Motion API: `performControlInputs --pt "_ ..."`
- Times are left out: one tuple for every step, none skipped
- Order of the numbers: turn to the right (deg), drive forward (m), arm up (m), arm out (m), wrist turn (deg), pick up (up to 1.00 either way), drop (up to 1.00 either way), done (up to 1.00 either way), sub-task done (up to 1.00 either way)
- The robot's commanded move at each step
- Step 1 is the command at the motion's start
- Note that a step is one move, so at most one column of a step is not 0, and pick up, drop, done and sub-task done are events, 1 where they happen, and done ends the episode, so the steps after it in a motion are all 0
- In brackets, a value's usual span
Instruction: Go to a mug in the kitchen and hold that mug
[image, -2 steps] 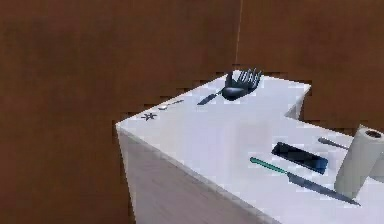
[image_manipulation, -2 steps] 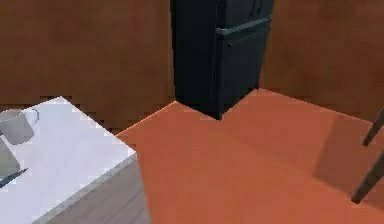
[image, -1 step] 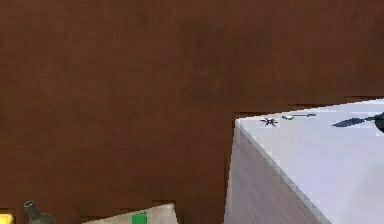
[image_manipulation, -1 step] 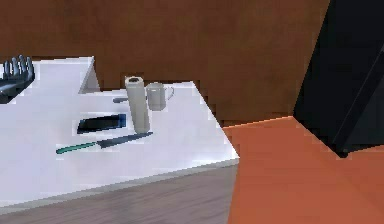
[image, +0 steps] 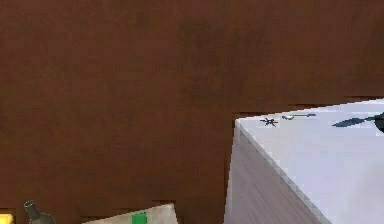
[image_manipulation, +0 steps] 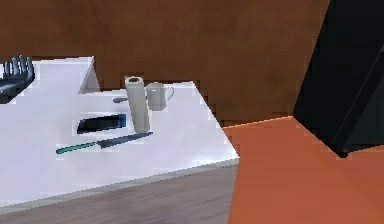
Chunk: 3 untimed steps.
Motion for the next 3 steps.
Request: performControlInputs --pt "0.0 0.00 0.38 0.00 0.0 0.00 0.00 0.00 0.00" --pt "0.0 0.00 0.00 0.50 0.0 0.00 0.00 0.00 0.00" --pt "0.0 0.00 0.00 0.00 45.0 0.00 0.00 0.00 0.00"
